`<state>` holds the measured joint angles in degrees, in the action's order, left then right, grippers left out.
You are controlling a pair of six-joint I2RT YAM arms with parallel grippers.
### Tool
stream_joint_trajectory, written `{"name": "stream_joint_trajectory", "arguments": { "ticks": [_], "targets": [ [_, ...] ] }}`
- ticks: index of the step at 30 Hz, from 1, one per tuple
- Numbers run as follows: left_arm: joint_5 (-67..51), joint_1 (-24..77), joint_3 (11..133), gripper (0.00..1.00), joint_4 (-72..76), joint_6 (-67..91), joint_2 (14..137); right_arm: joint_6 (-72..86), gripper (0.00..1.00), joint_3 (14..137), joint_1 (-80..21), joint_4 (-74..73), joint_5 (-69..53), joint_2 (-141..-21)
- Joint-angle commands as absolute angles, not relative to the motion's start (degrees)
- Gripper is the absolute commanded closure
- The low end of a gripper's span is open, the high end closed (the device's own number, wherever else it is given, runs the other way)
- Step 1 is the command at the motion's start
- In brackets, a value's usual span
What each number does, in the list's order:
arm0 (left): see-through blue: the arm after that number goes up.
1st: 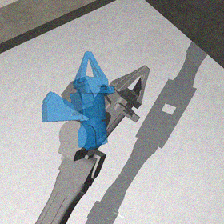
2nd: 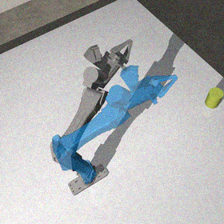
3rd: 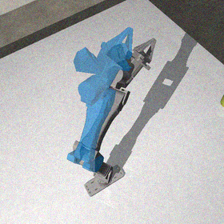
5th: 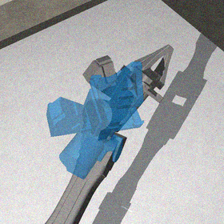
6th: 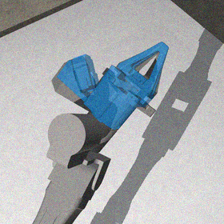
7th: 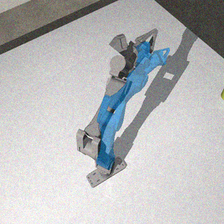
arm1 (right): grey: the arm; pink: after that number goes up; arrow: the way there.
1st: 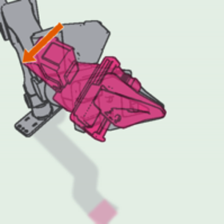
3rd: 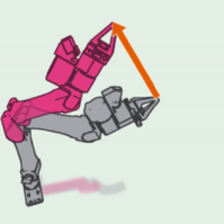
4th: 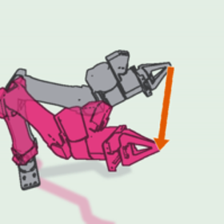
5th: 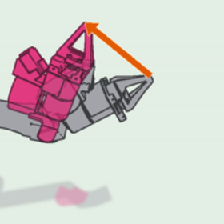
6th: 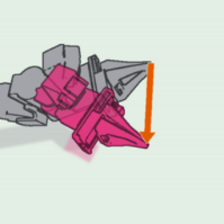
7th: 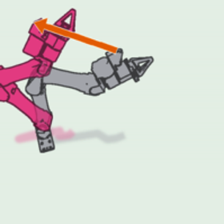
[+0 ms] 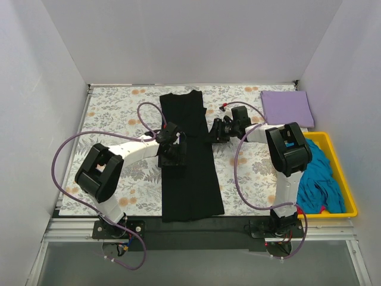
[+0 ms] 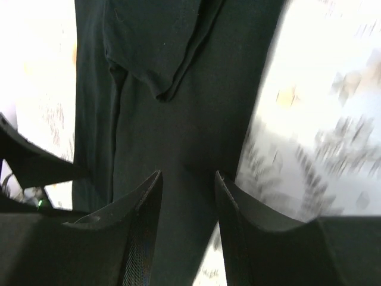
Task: Fold and stack the t-shirts
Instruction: Fold the tshirt
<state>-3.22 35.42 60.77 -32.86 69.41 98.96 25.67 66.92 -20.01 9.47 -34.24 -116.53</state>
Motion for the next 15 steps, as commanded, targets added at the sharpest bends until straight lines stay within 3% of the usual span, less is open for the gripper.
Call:
{"name": "stream_joint_trajectory", "arguments": {
  "ticks": [1,7,15],
  "targets": [
    [-7.8,36.9,56.9,0.31,-40.5,70.4,94.5,25.1,0.52,59.9,-20.2,5.7,-33.1,-110.9],
    [-8.1,39.5,55.1,0.28,-42.4,71.8,86.3,22.3,0.52,53.9,-20.2,2.2,-30.9,-100.8],
    [2.5,39.5,65.8,0.33,-31.8,65.3,87.6,24.3,0.52,68.3,-16.1,1.8,-29.4,-106.2]
  ]
}}
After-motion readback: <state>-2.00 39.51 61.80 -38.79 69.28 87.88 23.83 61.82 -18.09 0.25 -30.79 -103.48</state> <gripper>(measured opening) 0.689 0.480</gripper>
